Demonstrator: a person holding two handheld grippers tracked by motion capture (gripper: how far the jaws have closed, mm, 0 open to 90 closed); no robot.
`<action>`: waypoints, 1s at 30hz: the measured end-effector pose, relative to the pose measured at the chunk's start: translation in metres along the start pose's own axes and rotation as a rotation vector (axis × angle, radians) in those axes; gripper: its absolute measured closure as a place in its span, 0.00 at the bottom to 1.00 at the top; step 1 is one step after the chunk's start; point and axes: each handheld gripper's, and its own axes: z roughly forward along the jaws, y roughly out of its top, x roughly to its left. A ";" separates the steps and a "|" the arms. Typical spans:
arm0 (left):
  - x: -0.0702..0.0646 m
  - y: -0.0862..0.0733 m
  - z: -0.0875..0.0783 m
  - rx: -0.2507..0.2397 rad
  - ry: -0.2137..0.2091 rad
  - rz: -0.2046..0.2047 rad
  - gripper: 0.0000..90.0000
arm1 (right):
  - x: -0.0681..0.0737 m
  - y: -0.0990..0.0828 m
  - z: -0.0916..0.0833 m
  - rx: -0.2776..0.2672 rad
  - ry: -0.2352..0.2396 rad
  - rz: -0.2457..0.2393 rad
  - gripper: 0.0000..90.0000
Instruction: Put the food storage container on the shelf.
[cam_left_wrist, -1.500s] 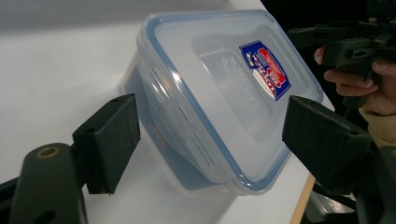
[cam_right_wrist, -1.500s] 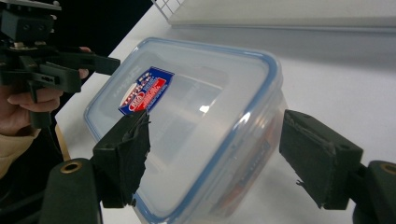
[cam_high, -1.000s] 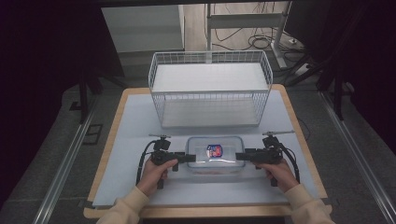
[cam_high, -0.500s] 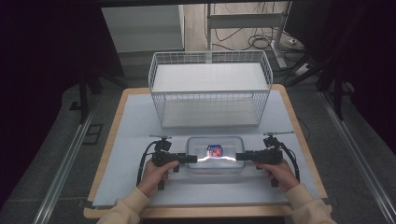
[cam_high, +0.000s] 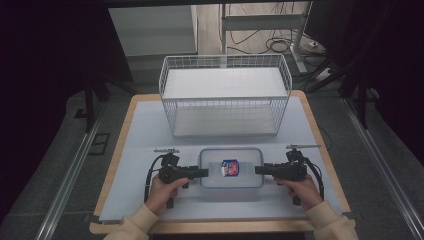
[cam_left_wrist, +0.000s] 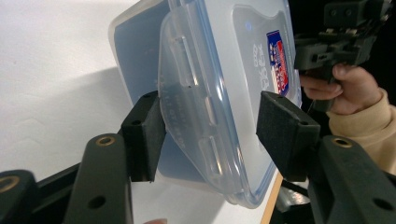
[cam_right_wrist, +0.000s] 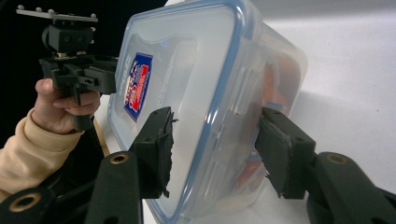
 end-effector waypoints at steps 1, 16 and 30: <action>-0.001 -0.001 -0.001 -0.002 0.003 0.001 0.50 | 0.002 -0.001 -0.001 -0.005 -0.003 -0.004 0.54; -0.017 -0.010 -0.005 -0.023 0.057 0.078 0.52 | 0.013 -0.014 -0.008 -0.058 -0.020 -0.034 0.58; -0.031 -0.008 -0.007 -0.047 0.091 0.137 0.54 | 0.019 -0.015 -0.013 -0.096 -0.042 -0.073 0.58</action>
